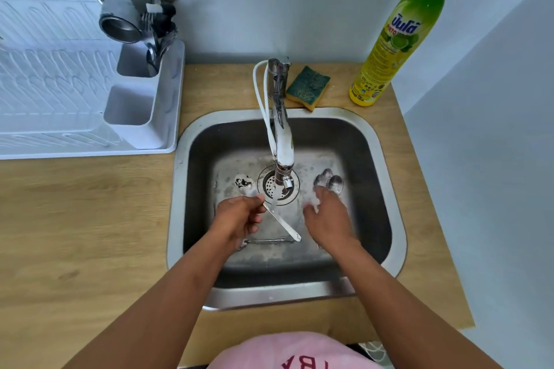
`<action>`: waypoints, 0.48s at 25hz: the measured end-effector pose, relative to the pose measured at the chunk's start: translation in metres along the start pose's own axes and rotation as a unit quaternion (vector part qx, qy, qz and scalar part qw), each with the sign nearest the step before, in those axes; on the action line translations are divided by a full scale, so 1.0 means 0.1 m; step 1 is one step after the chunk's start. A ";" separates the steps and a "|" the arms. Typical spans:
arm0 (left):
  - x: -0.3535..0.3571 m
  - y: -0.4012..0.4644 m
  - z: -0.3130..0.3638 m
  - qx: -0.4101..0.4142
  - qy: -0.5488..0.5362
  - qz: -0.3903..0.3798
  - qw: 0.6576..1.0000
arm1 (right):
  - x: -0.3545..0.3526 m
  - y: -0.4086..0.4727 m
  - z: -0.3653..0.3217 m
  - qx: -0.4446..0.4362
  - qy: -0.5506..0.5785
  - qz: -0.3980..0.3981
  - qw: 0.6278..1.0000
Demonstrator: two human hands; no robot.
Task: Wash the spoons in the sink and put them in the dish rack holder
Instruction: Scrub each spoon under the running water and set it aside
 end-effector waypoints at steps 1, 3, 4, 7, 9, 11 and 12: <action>0.04 -0.05 0.00 -0.009 -0.001 -0.016 1.000 | 0.10 -0.09 -0.17 -0.012 0.098 -0.081 0.992; 0.12 -0.15 -0.01 -0.014 -0.001 -0.046 0.999 | 0.26 -0.23 -0.45 -0.013 0.217 -0.208 0.954; 0.15 -0.20 -0.01 -0.011 -0.005 -0.047 0.999 | 0.27 -0.27 -0.54 -0.029 0.208 -0.220 0.953; 0.21 -0.25 0.01 0.004 -0.020 -0.014 1.000 | 0.19 -0.33 -0.60 -0.044 0.189 -0.188 0.963; 0.26 -0.27 0.01 0.007 -0.042 -0.003 0.999 | 0.14 -0.33 -0.54 -0.023 0.220 -0.185 0.957; 0.32 -0.28 0.01 0.003 -0.065 0.011 0.998 | 0.09 -0.35 -0.50 -0.007 0.253 -0.188 0.949; 0.34 -0.28 0.02 0.000 -0.073 0.020 0.997 | 0.08 -0.36 -0.49 -0.006 0.264 -0.192 0.945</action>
Point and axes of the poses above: each hand's wrist, its own y-axis towards the middle knuckle, its own x-axis out of the palm, z = x × y, the point moved 5 cm from there along y, towards the middle knuckle, and after that the axes turned 7 degrees about -z, right-handed, at the moved point
